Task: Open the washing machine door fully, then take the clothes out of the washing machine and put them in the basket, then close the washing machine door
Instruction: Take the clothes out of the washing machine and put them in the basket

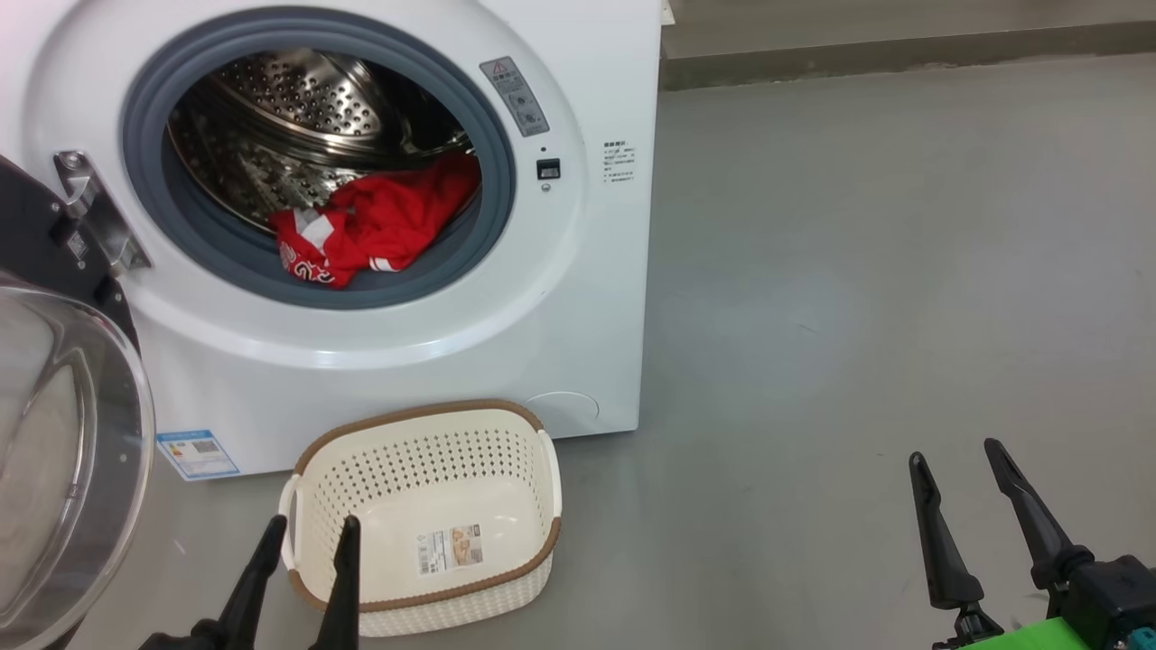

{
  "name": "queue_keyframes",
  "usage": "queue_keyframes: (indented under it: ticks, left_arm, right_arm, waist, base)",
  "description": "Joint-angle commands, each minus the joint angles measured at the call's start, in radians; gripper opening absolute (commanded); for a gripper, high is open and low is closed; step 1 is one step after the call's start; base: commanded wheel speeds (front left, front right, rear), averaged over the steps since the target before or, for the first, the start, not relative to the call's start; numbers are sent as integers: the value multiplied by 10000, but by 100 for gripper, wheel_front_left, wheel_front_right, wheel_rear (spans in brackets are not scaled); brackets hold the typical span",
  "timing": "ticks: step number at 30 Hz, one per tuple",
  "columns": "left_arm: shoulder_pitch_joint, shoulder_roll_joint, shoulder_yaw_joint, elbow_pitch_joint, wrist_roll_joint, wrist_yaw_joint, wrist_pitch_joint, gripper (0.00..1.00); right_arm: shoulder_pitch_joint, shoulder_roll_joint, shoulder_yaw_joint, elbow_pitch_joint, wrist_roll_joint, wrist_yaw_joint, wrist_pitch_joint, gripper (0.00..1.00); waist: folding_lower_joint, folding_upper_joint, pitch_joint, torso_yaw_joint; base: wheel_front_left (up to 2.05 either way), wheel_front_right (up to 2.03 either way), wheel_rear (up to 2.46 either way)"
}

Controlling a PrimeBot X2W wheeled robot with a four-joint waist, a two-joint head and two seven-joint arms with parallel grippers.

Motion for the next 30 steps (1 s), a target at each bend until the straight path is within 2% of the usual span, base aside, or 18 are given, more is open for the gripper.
queue_keyframes:
  ticks: [1,15,30]
  left_arm:
    - [-145,176,424,-281,120,88,-106,100]
    - [18,279,380,-428,325,343,-27,100]
    - [3,291,309,-632,319,458,12,100]
  right_arm:
    - [-151,-143,242,-302,14,62,-132,100]
    - [-64,-143,299,-316,79,62,-165,100]
    - [-97,-143,256,-294,85,62,-108,100]
  waist:
    - [0,0,-40,-38]
    - [0,0,-147,9]
    - [0,0,-263,136]
  base:
    - [0,0,0]
    - [13,-13,0]
    - [131,-131,0]
